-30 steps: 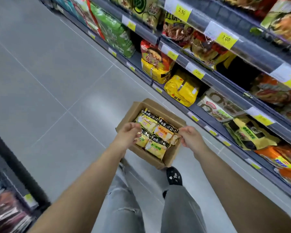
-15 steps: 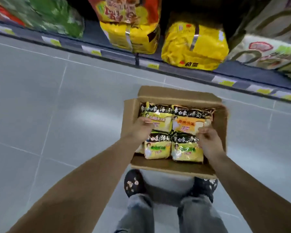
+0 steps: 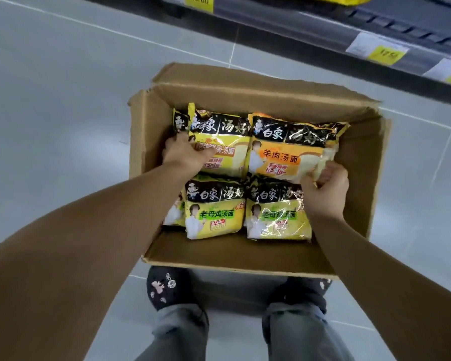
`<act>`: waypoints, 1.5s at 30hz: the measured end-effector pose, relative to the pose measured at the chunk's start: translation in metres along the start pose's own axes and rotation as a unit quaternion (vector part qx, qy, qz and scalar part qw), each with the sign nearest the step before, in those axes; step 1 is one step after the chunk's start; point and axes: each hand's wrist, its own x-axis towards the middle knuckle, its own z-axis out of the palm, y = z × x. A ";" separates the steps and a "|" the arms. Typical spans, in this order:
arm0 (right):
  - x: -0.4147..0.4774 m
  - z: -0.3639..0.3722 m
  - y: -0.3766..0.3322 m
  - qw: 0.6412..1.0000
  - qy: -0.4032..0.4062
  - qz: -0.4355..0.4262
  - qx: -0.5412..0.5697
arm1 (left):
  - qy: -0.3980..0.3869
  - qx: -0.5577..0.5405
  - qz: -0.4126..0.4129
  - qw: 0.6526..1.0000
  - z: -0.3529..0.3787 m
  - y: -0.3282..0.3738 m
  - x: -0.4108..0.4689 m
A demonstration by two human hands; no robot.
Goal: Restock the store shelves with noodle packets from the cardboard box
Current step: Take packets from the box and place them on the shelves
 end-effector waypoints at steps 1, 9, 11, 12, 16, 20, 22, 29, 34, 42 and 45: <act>0.005 -0.001 -0.002 1.000 -0.009 -0.002 -0.002 | -0.005 0.003 0.006 1.000 -0.002 0.001 -0.002; 0.045 0.022 -0.015 0.997 -0.051 0.060 0.016 | 0.002 -0.027 0.075 0.997 -0.003 0.009 -0.018; 0.048 0.027 -0.013 0.995 -0.050 0.083 -0.011 | 0.022 -0.014 0.088 0.996 0.003 0.008 -0.020; 0.046 0.026 -0.013 0.993 -0.062 0.093 -0.034 | 0.031 -0.005 0.091 0.995 0.004 0.008 -0.023; 0.020 -0.004 -0.021 0.996 -0.041 0.064 -0.039 | 0.057 -0.017 0.094 0.994 -0.010 0.021 -0.060; -0.033 -0.077 -0.055 0.996 -0.018 0.082 0.021 | 0.043 -0.065 0.096 0.992 -0.057 0.061 -0.132; -0.061 -0.116 -0.078 0.993 -0.008 0.104 0.056 | 0.023 -0.075 0.107 0.991 -0.085 0.083 -0.176; -0.180 -0.269 -0.186 0.976 0.047 0.081 0.198 | -0.018 -0.164 0.196 0.967 -0.201 0.144 -0.362; -0.275 -0.369 -0.252 0.945 0.150 0.020 0.289 | -0.052 -0.200 0.319 0.925 -0.287 0.179 -0.496; -0.389 -0.517 -0.313 0.905 0.260 -0.076 0.327 | -0.072 -0.202 0.474 0.854 -0.384 0.231 -0.663; -0.413 -0.570 -0.327 0.901 0.286 -0.079 0.318 | -0.064 -0.185 0.528 0.826 -0.399 0.248 -0.712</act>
